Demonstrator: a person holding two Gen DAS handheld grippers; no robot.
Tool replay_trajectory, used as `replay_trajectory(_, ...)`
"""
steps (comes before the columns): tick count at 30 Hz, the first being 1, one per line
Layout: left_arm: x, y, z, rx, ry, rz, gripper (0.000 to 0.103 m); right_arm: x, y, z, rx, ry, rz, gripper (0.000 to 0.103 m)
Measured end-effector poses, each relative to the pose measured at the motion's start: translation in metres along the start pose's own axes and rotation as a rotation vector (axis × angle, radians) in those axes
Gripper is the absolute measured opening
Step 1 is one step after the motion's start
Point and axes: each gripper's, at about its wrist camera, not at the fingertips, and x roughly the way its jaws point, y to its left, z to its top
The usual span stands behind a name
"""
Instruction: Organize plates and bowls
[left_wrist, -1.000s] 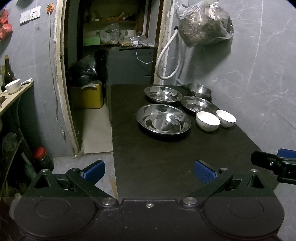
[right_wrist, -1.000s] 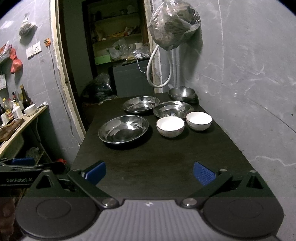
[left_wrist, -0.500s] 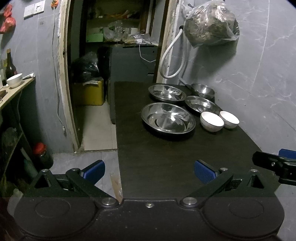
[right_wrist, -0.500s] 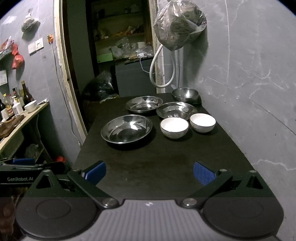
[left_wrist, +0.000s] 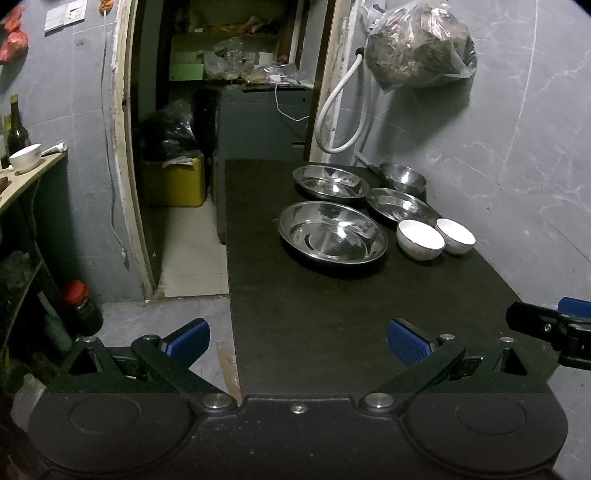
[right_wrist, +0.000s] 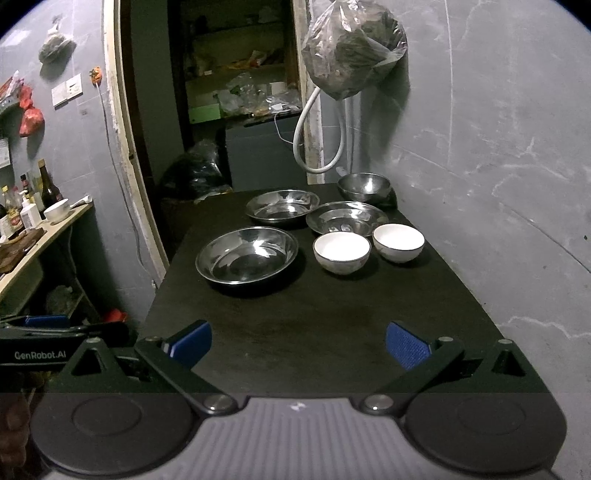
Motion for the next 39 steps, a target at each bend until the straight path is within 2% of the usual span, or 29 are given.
replay_trajectory(15, 0.001, -0.004, -0.003, 0.007, 0.014, 0.006, 0.102, -0.001, -0.005, -0.003, 0.012, 0.009, 0.005, 0.103)
replay_trajectory(29, 0.016, -0.015, 0.000, 0.026, 0.062, 0.019, 0.102, 0.011, -0.019, -0.005, 0.046, 0.047, 0.009, 0.103)
replay_trajectory(36, 0.033, -0.023, 0.007, 0.024, 0.095, 0.051, 0.102, 0.030, -0.034, 0.001, 0.062, 0.080, 0.002, 0.103)
replay_trajectory(39, 0.044, -0.025, 0.015, 0.011, 0.099, 0.094, 0.102, 0.040, -0.040, 0.007, 0.048, 0.089, 0.005, 0.103)
